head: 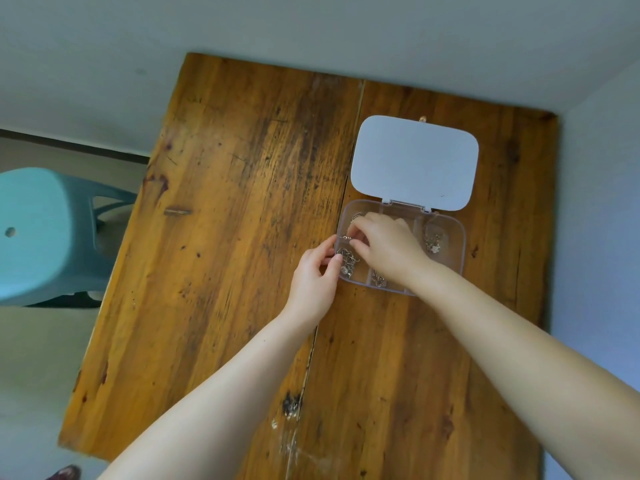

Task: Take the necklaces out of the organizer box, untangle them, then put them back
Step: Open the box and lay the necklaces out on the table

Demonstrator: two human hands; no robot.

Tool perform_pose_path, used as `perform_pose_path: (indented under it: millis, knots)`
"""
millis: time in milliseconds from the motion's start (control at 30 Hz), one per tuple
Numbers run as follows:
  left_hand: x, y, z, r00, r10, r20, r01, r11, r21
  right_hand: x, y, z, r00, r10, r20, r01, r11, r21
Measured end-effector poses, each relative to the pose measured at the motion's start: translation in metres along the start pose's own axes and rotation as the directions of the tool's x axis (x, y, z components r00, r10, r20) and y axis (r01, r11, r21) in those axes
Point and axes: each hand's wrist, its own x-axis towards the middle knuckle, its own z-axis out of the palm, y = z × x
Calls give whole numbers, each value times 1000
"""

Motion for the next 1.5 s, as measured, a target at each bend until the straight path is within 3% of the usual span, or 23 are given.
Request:
perform_pose_path:
  millis: [100, 167, 233, 333, 433, 533, 633, 767, 833, 933, 1067, 1167, 1233, 1333, 1400, 1500]
  knots:
    - [0, 2, -4, 999, 43, -3, -42, 992, 119, -5, -4, -12, 998, 45, -48, -34, 976, 213]
    - [4, 8, -10, 987, 160, 13, -158, 960, 232, -12, -7, -26, 996, 77, -44, -53, 915, 400]
    - [10, 25, -17, 942, 313, 120, -335, 894, 297, -20, -11, -43, 994, 109, -5, -83, 783, 616]
    - [16, 59, -23, 851, 396, 345, -477, 857, 195, -32, -21, -65, 995, 97, 6, -63, 600, 798]
    - [15, 79, -48, 845, 316, 430, -372, 927, 50, -45, -32, -75, 979, 198, -41, -50, 436, 899]
    - [19, 74, -96, 836, 247, 490, -307, 951, 44, -62, -43, -64, 925, 379, -30, -62, 228, 972]
    - [26, 56, -145, 807, 153, 571, -177, 984, -12, -81, -73, -25, 864, 487, 131, -193, 79, 978]
    - [42, 27, -187, 834, 5, 552, -112, 981, 160, -102, -143, 46, 782, 525, 337, -358, -64, 931]
    - [51, 10, -199, 855, -22, 517, -205, 903, 378, -107, -181, 84, 723, 553, 413, -465, -53, 884]
    - [59, -13, -205, 825, 31, 565, -457, 626, 632, -106, -231, 134, 652, 588, 478, -569, -37, 822]
    - [58, -37, -200, 678, 206, 705, -733, 252, 632, -102, -263, 171, 655, 664, 360, -598, 165, 784]
    - [59, -45, -198, 628, 289, 723, -771, 104, 628, -102, -267, 178, 661, 685, 306, -623, 273, 733]
    - [59, -46, -194, 628, 308, 715, -764, 67, 642, -104, -265, 174, 668, 672, 318, -642, 306, 702]
    - [53, -34, -178, 631, 346, 695, -767, 139, 627, -107, -240, 146, 705, 667, 241, -576, 339, 744]
    - [43, -20, -155, 607, 394, 690, -790, 213, 575, -104, -201, 108, 729, 681, 70, -473, 426, 771]
    - [25, -2, -111, 576, 450, 682, -815, 255, 520, -93, -121, 43, 676, 700, -231, -369, 593, 715]
